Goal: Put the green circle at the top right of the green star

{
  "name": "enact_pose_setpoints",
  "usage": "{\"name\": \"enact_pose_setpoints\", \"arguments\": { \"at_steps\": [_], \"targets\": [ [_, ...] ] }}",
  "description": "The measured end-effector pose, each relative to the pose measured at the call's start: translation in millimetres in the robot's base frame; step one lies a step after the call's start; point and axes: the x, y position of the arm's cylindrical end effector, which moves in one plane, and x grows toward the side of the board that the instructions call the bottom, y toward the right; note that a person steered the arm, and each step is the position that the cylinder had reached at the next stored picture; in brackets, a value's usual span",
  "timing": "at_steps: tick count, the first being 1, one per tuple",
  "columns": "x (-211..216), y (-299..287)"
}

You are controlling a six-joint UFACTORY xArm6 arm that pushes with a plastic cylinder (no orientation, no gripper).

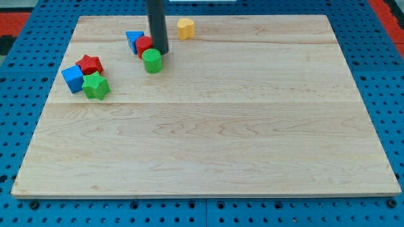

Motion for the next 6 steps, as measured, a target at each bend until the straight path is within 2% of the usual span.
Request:
{"name": "enact_pose_setpoints", "arguments": {
  "at_steps": [1,2,3,4,6],
  "targets": [
    [44.6,-8.1],
    [68.1,-15.9],
    [97.6,27.1],
    [126.9,16.4],
    [102.6,-35.5]
  ]
}}
